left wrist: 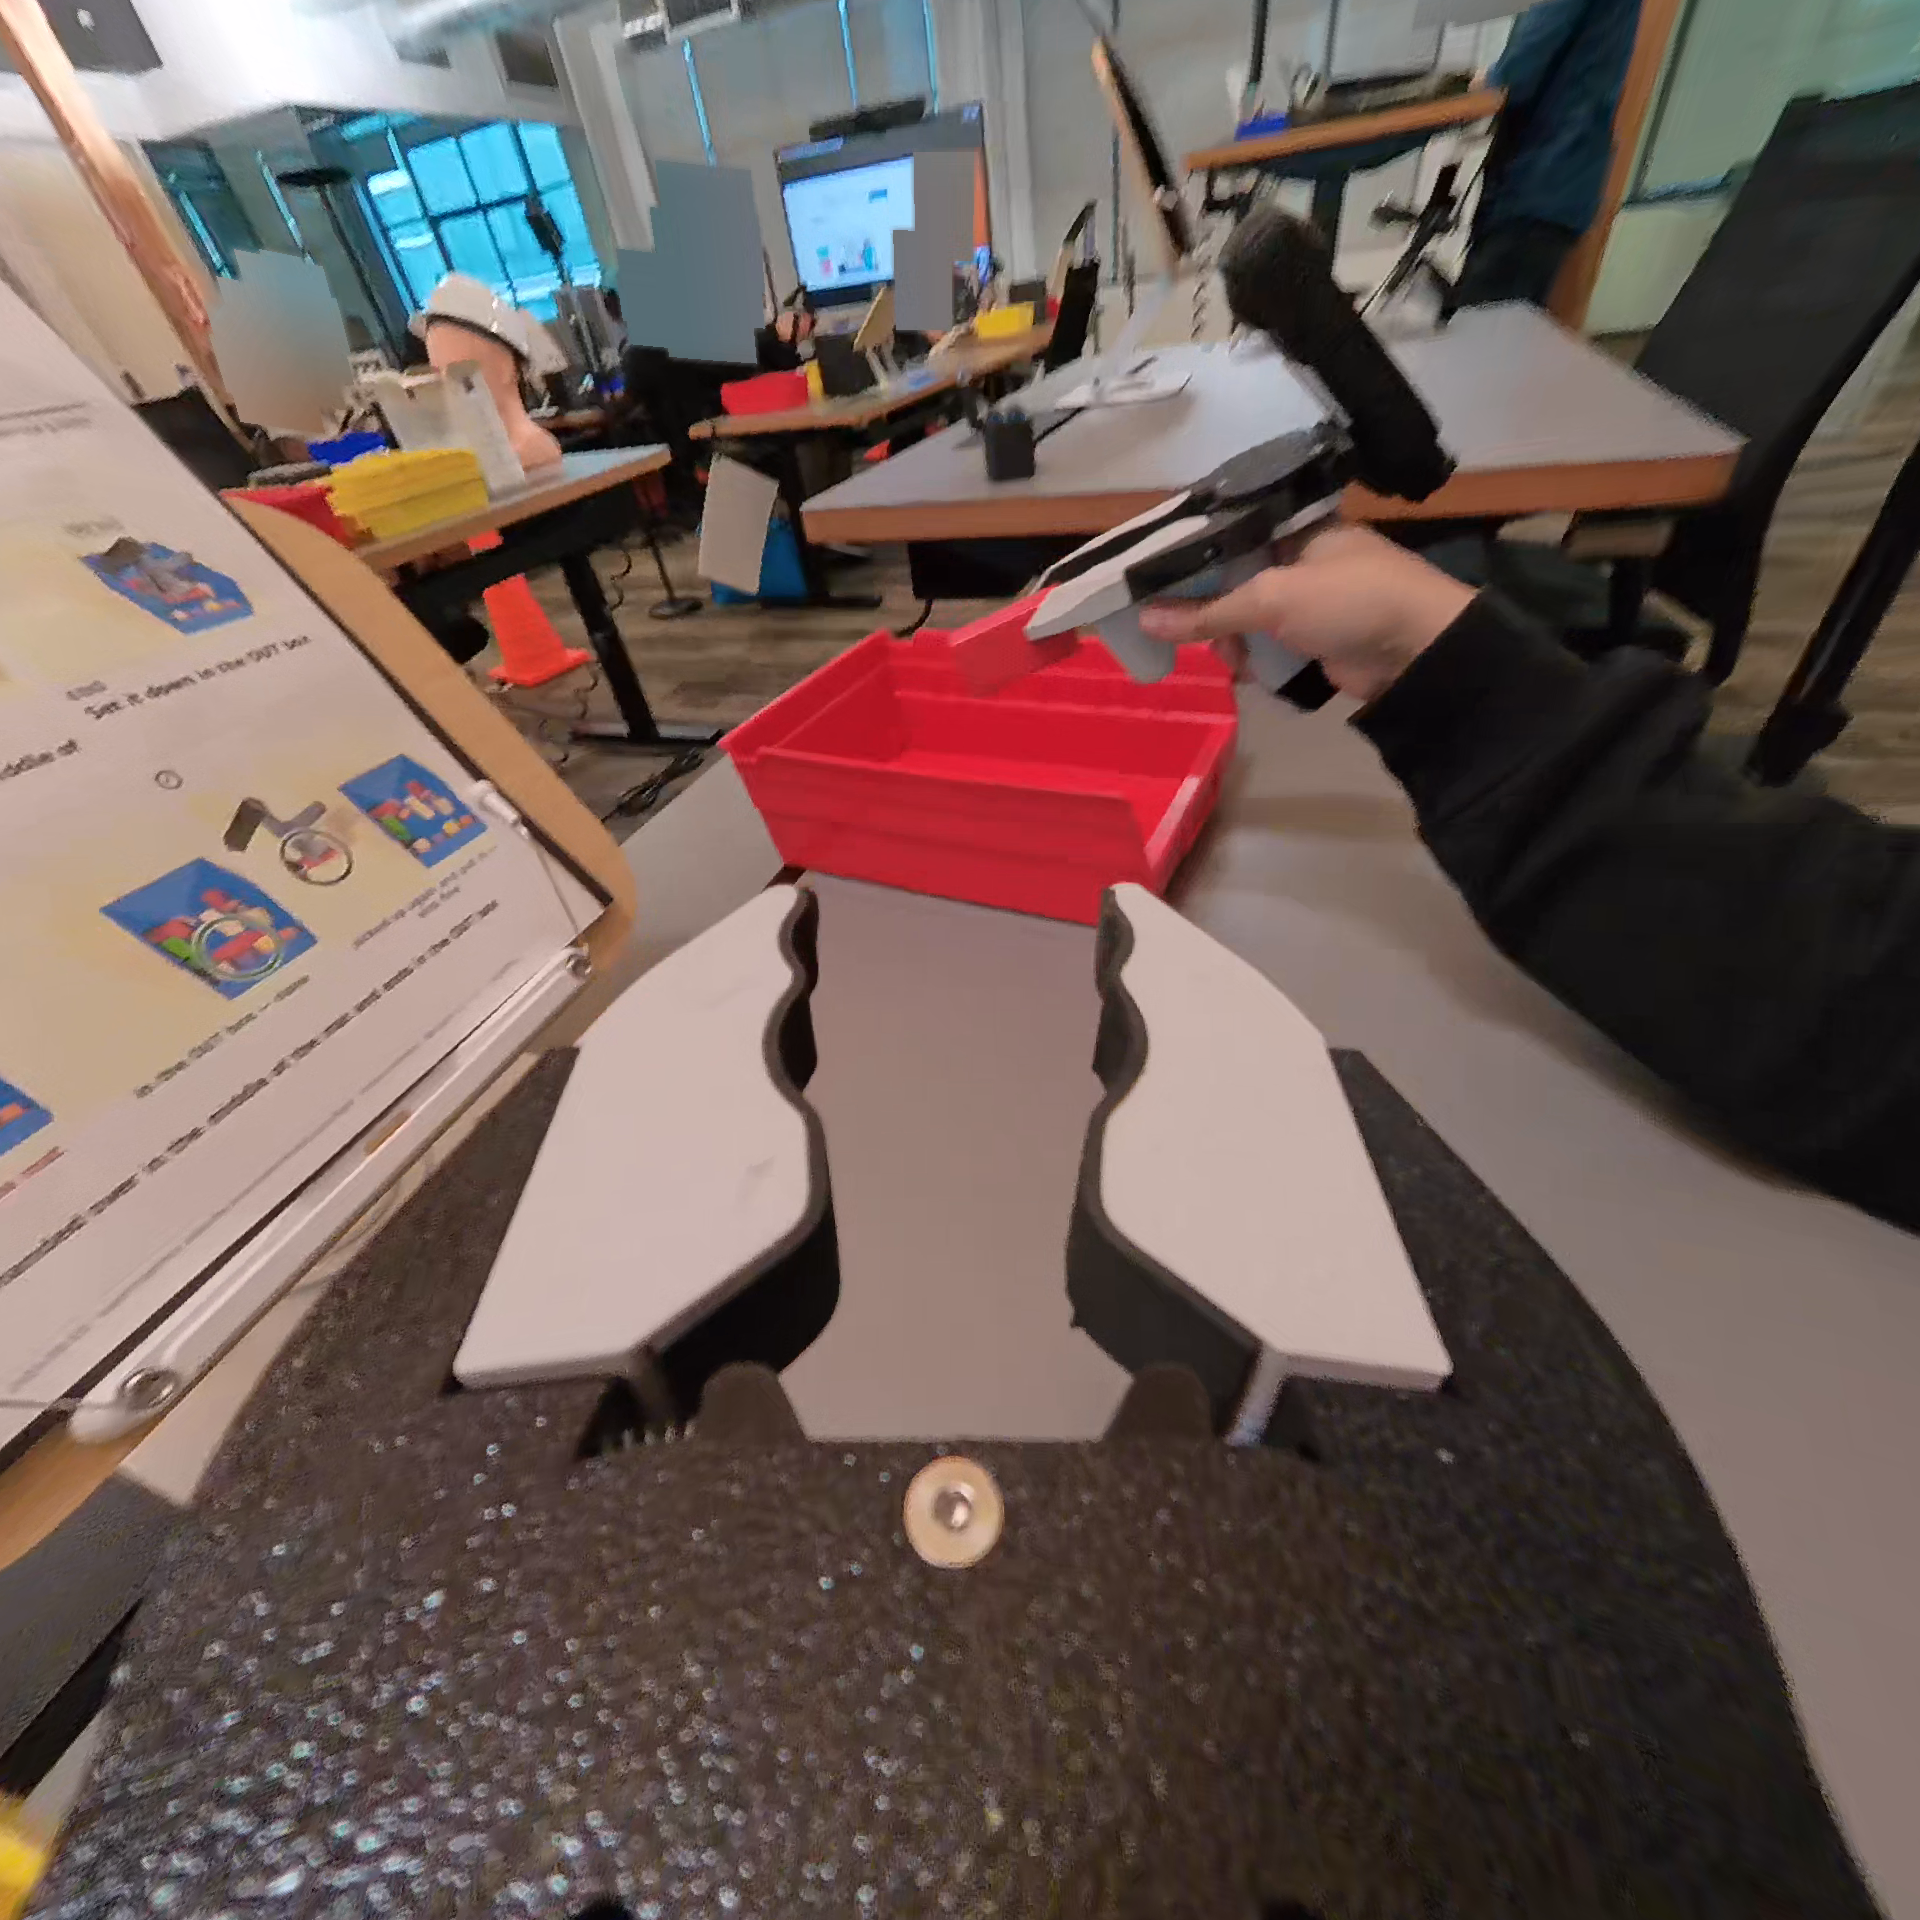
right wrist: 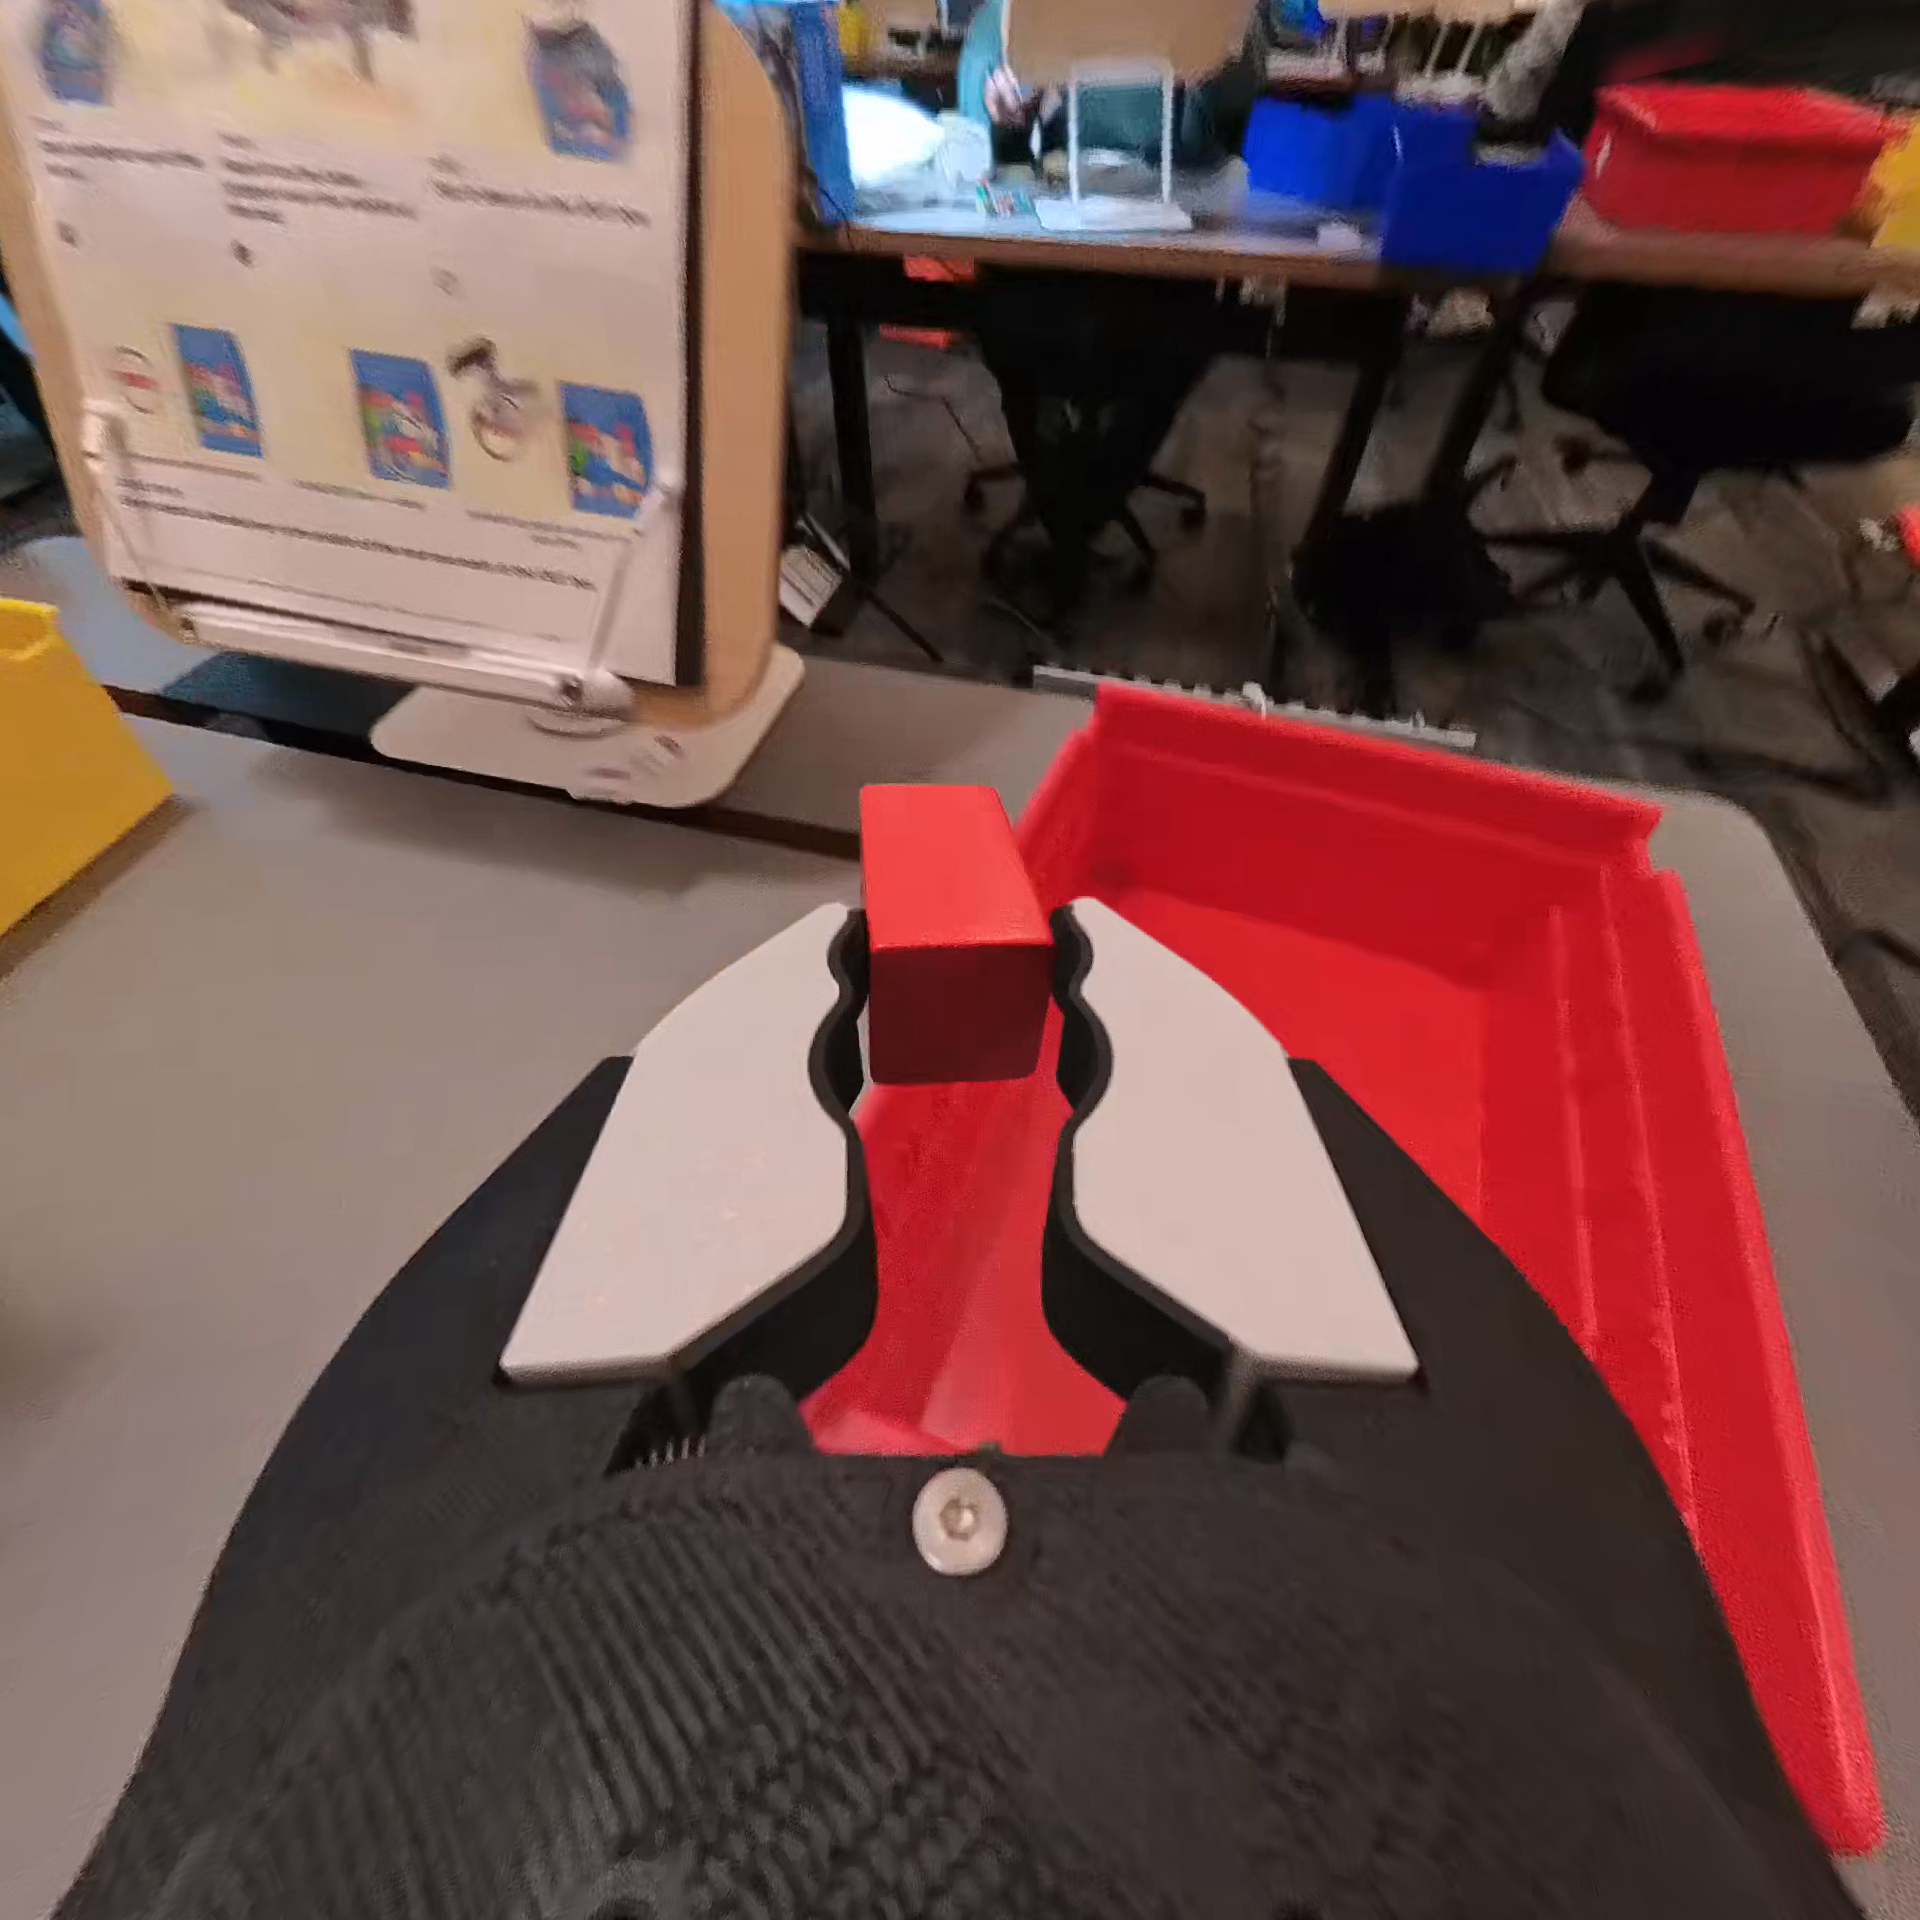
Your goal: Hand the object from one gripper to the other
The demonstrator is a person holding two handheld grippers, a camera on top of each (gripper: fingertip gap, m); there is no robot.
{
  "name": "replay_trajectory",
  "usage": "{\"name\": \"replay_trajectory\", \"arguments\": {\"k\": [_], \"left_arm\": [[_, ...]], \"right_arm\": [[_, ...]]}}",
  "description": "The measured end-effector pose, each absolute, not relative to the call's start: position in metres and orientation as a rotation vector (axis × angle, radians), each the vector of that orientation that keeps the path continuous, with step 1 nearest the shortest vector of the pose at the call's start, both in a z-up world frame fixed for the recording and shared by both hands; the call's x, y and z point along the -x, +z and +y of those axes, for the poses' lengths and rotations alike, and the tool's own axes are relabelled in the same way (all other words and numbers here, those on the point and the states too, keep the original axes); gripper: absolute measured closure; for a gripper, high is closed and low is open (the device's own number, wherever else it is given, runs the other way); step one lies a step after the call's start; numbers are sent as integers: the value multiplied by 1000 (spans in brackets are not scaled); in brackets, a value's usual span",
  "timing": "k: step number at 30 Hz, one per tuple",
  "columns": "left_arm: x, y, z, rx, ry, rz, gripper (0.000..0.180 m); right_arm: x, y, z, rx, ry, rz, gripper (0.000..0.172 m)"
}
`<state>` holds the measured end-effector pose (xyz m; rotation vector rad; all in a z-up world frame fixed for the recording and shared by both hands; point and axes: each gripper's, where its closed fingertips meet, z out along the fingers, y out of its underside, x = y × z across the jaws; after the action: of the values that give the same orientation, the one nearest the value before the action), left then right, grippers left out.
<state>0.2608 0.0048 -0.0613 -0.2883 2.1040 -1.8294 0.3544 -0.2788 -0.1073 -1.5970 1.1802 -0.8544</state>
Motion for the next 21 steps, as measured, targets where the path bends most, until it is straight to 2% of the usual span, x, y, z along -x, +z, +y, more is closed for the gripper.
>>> {"name": "replay_trajectory", "arguments": {"k": [8,14,16,18,21], "left_arm": [[-267,-82,-1,312,-1703,2192,121],[-270,-82,7,346,-1681,2186,119],[-274,-81,15,386,-1668,2182,118],[-278,-85,28,434,-1612,2192,116],[-285,-94,59,564,-1474,2223,116]], "right_arm": [[-358,-180,-306,1737,-677,1383,137],[-358,-194,-295,1810,-606,1387,137],[-359,-191,-288,1802,-571,1373,117],[-358,-180,-281,1800,-590,1318,120],[-358,-154,-280,1784,-721,1266,100]]}}
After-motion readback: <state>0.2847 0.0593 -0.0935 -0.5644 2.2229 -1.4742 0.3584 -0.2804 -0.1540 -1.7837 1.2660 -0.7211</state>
